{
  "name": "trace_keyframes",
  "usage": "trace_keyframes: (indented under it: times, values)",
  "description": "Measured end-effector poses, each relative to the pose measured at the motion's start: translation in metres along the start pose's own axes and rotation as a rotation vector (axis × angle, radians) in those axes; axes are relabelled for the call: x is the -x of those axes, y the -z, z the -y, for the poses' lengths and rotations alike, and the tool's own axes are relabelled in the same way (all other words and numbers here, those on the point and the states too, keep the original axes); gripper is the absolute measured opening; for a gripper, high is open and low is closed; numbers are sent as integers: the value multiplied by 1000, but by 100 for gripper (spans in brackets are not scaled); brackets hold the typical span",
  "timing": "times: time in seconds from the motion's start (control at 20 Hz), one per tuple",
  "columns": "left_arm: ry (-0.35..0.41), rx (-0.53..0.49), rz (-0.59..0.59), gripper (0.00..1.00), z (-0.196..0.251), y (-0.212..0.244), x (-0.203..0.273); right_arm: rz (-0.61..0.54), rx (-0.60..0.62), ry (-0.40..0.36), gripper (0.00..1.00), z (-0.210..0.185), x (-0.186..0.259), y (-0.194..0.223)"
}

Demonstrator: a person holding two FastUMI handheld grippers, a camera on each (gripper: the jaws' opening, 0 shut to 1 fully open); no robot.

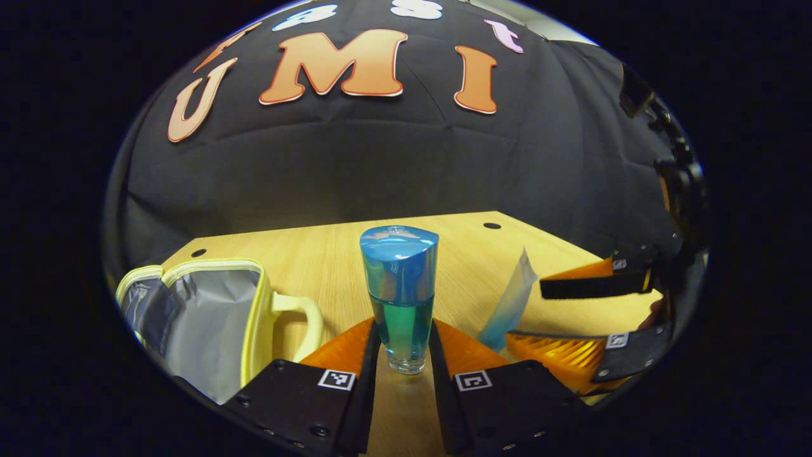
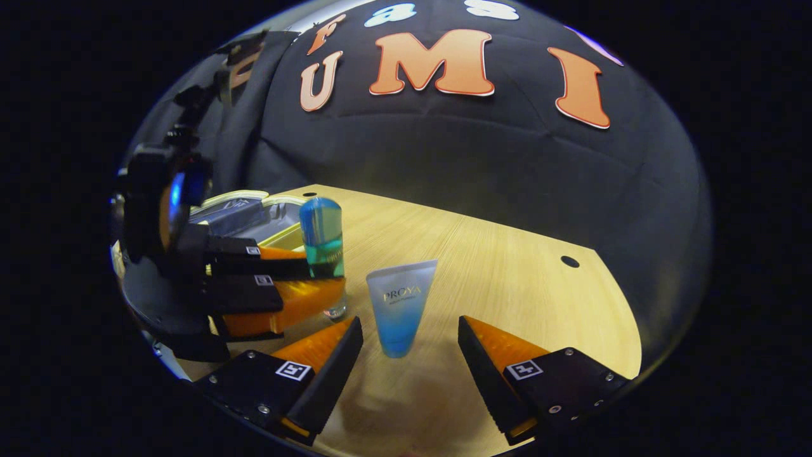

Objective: First open the suitcase, pack the skin care products into it, and then close the suitcase.

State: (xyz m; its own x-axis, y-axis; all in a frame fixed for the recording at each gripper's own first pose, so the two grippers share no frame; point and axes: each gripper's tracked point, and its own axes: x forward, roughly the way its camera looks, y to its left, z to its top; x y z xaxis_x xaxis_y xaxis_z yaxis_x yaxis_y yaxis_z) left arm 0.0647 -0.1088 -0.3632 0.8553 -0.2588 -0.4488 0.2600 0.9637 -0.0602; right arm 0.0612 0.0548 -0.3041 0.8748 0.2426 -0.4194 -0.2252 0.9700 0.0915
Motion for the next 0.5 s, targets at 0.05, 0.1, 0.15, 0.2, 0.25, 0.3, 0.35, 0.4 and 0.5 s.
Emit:
trace_keyframes:
  times: [0.05, 0.1, 0.15, 0.2, 0.25, 0.3, 0.35, 0.4, 0.5]
  values:
    - [1, 9, 6, 43, -1, -5, 3, -3, -8, -8, 96, -2, -7, 3]
    - [-6, 16, 14, 42, -5, -12, 6, -5, -18, -14, 96, -4, -12, 3]
    - [-10, 22, 22, 42, -9, -18, 10, -14, -31, -20, 96, -5, -19, 4]
    - [-20, 25, 29, 42, -13, -24, 15, -25, -50, -28, 96, -7, -24, 7]
    - [-30, 30, 36, 42, -17, -29, 20, -33, -78, -41, 96, -9, -29, 9]
    - [-42, 34, 39, 42, -21, -32, 24, -41, -103, -43, 96, -11, -34, 9]
    - [-55, 35, 42, 42, -27, -35, 29, -47, -125, -43, 91, -11, -37, 10]
    - [-66, 37, 43, 42, -32, -38, 35, -48, -146, -43, 87, -11, -40, 10]
    - [-90, 35, 44, 42, -43, -43, 43, -46, -167, -40, 71, -13, -44, 10]
